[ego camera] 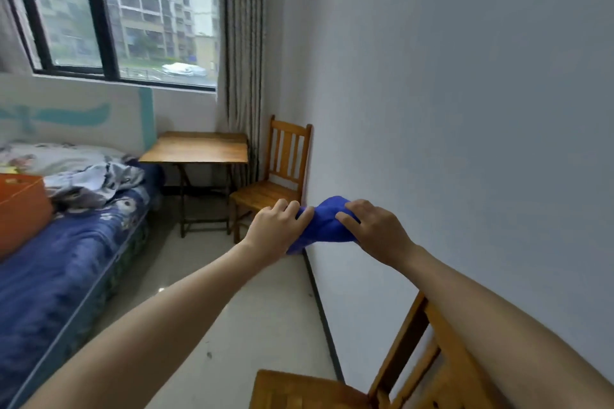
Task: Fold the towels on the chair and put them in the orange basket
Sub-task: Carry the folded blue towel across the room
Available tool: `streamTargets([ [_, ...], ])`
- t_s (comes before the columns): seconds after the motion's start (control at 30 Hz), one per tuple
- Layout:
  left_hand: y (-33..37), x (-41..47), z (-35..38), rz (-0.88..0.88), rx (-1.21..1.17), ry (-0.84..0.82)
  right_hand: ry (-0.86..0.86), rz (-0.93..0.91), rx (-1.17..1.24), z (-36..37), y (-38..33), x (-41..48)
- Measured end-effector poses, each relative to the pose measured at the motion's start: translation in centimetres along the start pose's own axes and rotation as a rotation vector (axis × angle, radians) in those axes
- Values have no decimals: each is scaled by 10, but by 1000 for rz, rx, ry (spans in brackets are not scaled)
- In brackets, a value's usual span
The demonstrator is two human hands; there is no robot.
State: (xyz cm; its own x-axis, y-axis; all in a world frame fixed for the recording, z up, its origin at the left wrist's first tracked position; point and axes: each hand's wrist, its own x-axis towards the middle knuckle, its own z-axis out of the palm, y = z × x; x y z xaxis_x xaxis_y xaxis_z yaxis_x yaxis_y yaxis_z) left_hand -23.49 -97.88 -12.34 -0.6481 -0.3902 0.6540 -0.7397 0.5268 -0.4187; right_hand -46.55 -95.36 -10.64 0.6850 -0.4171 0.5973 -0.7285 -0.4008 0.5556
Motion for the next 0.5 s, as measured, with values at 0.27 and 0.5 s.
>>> streamTargets([
  [0.27,-36,-130,-66,-263,208,-221,181,-195,279,16,-112,64],
  [0.5,-83,-220,-120,-376,353,-275,299,-305,402,16,-206,135],
])
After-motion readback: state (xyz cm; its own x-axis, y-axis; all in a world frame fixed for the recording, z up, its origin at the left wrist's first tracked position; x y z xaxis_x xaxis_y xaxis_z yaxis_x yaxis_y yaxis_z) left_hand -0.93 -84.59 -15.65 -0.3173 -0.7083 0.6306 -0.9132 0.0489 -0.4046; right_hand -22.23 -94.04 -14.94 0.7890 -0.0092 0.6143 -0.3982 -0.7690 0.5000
